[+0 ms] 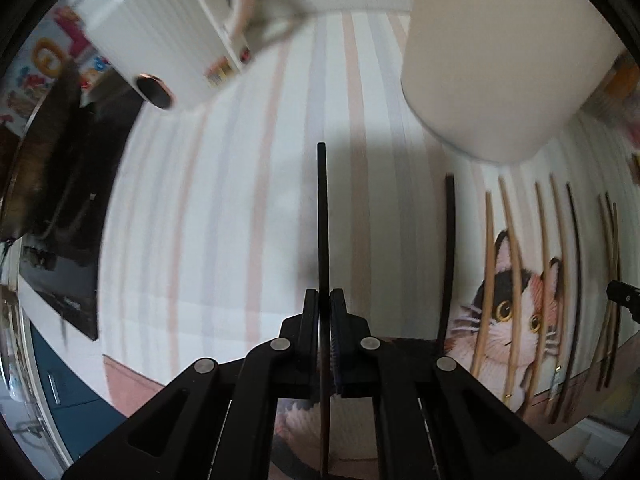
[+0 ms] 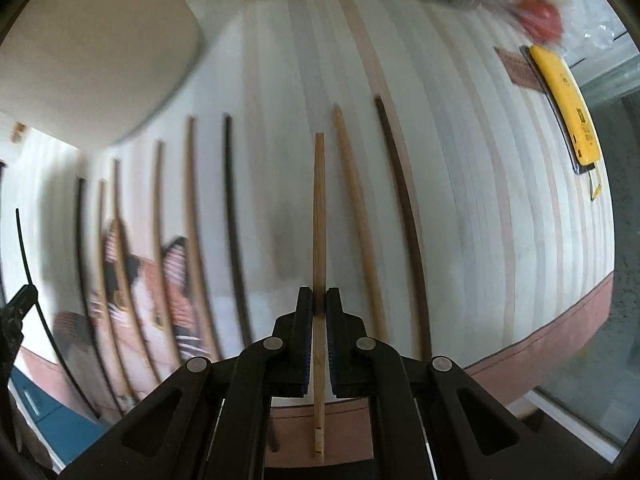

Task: Organize utensils
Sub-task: 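Lift both held chopsticks and carry them over the beige utensil holder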

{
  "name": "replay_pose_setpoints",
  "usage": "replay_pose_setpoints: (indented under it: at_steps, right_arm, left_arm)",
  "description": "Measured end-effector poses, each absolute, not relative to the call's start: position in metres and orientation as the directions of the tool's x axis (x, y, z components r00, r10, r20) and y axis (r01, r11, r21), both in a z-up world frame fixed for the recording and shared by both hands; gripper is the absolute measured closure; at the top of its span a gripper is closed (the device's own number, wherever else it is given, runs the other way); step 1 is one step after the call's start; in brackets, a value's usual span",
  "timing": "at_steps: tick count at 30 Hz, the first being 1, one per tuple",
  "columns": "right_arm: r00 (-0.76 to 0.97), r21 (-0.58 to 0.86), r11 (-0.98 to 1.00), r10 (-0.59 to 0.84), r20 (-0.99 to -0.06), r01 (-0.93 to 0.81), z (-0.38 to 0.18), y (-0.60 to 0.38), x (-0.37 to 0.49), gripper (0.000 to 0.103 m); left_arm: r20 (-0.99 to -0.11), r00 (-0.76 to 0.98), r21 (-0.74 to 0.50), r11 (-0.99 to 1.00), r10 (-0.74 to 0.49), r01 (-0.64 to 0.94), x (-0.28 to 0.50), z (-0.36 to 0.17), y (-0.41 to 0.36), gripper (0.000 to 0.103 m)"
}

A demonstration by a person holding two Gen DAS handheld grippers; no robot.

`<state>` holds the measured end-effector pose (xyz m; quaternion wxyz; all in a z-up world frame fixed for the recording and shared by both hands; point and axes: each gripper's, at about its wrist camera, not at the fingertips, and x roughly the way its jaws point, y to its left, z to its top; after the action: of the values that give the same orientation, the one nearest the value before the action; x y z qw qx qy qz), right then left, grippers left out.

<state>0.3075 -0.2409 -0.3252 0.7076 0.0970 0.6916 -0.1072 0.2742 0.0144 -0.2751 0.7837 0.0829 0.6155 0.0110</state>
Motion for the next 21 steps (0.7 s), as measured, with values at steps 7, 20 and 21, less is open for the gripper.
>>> replay_pose_setpoints:
  at_steps: [7, 20, 21]
  right_arm:
    - [0.168, 0.041, 0.962, -0.005, -0.986, 0.269, -0.284, -0.232, 0.307, 0.096]
    - [0.359, 0.142, 0.957, 0.043, -0.932, 0.253, -0.218, -0.254, 0.308, 0.096]
    - [0.375, 0.148, 0.957, 0.046, -0.926, 0.250, -0.213, -0.253, 0.308, 0.096]
  left_arm:
    - [-0.938, 0.328, 0.114, 0.994, 0.109, -0.006, 0.263, -0.233, 0.022, 0.100]
    - [-0.889, 0.454, 0.050, 0.998, 0.063, -0.040, 0.257, -0.173, 0.030, 0.101]
    - [-0.885, 0.462, 0.047, 0.998, 0.061, -0.042, 0.257, -0.169, 0.030, 0.101]
